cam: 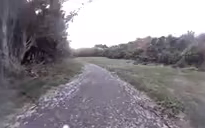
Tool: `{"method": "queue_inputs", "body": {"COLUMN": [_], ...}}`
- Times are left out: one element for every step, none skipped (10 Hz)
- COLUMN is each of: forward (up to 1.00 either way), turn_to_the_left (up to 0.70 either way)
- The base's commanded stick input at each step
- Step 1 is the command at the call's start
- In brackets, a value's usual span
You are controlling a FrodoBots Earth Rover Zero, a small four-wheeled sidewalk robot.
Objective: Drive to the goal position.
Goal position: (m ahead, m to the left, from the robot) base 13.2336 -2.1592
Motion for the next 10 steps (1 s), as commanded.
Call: {"method": "queue_inputs", "body": {"forward": [0.85, 0.85, 0.85, 0.85, 0.85, 0.85, 0.85, 0.85, 0.85, 0.85], "turn_to_the_left": [0.0, 0.0, 0.0, 0.0, 0.0, 0.0, 0.0, 0.0, 0.0, 0.0]}}
